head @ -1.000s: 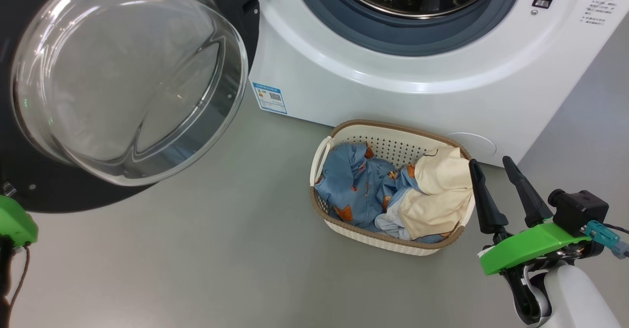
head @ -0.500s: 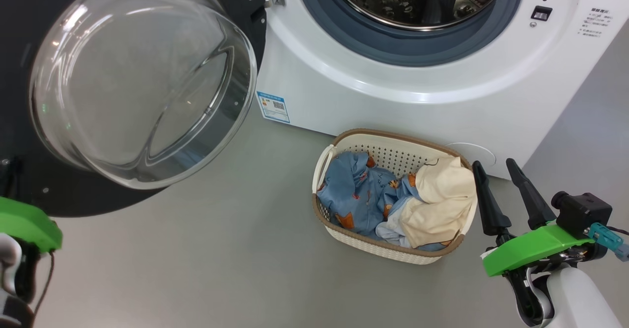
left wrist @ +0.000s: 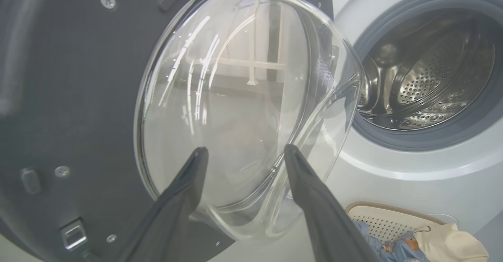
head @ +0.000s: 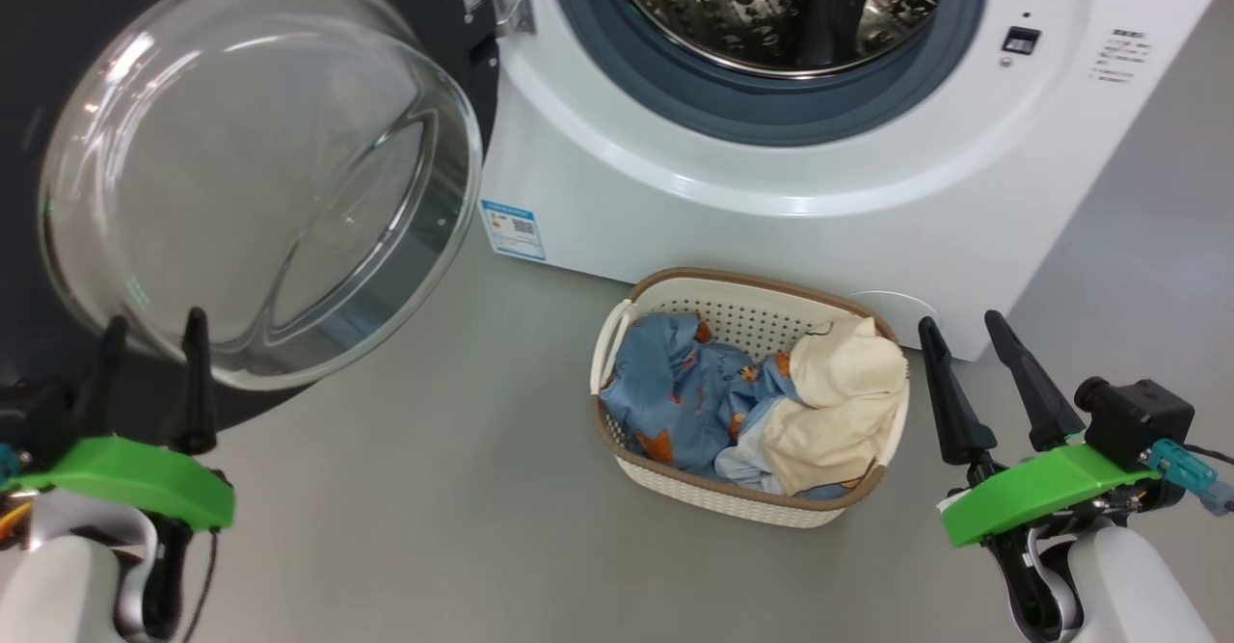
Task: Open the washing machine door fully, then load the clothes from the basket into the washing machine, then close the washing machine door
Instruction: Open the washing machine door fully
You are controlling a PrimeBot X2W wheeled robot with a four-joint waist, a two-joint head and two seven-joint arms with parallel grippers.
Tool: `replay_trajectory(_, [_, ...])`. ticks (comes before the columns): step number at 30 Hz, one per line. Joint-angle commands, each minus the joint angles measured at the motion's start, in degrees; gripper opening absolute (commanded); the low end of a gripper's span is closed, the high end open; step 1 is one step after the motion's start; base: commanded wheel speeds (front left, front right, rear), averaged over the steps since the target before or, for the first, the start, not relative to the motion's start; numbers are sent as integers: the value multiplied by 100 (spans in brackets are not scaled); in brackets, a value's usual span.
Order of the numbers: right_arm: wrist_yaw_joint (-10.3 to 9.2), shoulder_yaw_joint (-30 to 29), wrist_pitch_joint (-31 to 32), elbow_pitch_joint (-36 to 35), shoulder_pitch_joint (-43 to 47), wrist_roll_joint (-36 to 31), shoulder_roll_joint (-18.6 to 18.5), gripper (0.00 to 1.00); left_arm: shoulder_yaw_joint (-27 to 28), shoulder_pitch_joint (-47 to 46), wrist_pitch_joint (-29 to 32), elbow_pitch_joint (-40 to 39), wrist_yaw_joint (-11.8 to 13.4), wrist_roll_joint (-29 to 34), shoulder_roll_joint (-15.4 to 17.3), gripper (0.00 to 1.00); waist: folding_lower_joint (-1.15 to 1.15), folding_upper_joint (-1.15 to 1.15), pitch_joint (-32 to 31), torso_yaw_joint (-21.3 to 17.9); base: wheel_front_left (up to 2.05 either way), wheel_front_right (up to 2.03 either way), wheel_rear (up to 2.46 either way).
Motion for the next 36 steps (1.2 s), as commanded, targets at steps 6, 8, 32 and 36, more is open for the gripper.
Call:
replay_trajectory(6, [8, 146, -50, -138, 130, 6, -50, 100, 92, 497, 20, -1165, 298, -24, 60, 100, 0, 0, -135, -547, 0, 0, 0])
replay_trajectory(8, [8, 152, -50, -139, 135, 4, -77, 100, 51, 623, 57, -1359, 351, -24, 11, 100, 0, 0, -162, -680, 0, 0, 0])
replay_trajectory(32, [8, 328, -50, -255, 163, -71, -266, 100, -130, 1165, 22, -1580, 500, -109, -292, 100, 0, 0, -395, -1782, 0, 0, 0])
replay_trajectory(36, [8, 345, -50, -276, 163, -76, -302, 100, -124, 1239, -7, -1521, 515, -91, -340, 100, 0, 0, -423, -1896, 0, 0, 0])
